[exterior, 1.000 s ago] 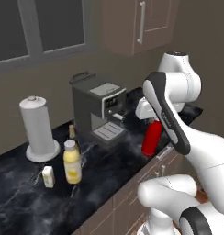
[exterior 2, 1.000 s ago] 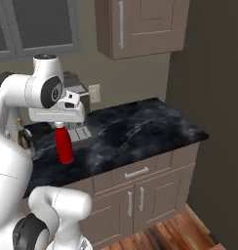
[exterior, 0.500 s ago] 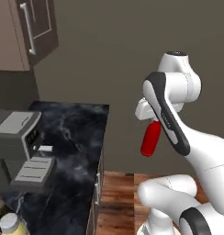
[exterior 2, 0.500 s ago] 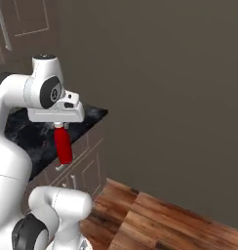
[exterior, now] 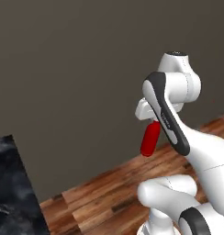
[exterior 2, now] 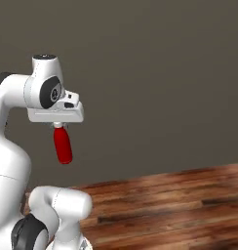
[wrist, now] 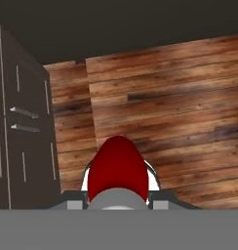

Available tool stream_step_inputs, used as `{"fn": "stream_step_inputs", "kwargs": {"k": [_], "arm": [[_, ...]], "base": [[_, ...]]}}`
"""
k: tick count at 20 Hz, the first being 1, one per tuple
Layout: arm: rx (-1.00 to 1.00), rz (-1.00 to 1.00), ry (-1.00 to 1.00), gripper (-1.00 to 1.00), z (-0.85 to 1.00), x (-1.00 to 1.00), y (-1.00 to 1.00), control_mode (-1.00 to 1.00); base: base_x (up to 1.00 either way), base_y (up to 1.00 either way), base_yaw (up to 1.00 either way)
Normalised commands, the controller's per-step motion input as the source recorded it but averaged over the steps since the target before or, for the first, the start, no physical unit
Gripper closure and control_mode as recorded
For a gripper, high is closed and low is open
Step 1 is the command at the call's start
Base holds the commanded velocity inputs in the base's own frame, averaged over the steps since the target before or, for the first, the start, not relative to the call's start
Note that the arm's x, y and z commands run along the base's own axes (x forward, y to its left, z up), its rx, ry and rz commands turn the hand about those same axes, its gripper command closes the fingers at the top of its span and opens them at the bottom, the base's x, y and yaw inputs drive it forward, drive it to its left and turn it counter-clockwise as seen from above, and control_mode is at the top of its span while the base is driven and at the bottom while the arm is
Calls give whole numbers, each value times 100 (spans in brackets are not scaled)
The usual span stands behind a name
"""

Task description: Move the drinks to the dining counter.

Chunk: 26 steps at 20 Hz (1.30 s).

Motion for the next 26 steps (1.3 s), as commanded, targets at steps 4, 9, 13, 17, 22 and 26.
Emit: {"fn": "stream_step_inputs", "kwargs": {"k": [4, 9, 13, 17, 22, 26], "arm": [[0, 0, 0, 100, 0, 0, 0, 100], [0, 0, 0, 100, 0, 0, 0, 100], [0, 0, 0, 100, 0, 0, 0, 100], [0, 0, 0, 100, 0, 0, 0, 100], [0, 0, 0, 100, 0, 0, 0, 100], [0, 0, 0, 100, 0, 0, 0, 100]], "base": [[0, 0, -100], [0, 0, -98], [1, 0, -96], [57, -15, -61], [98, -51, -21], [100, -48, -10]]}}
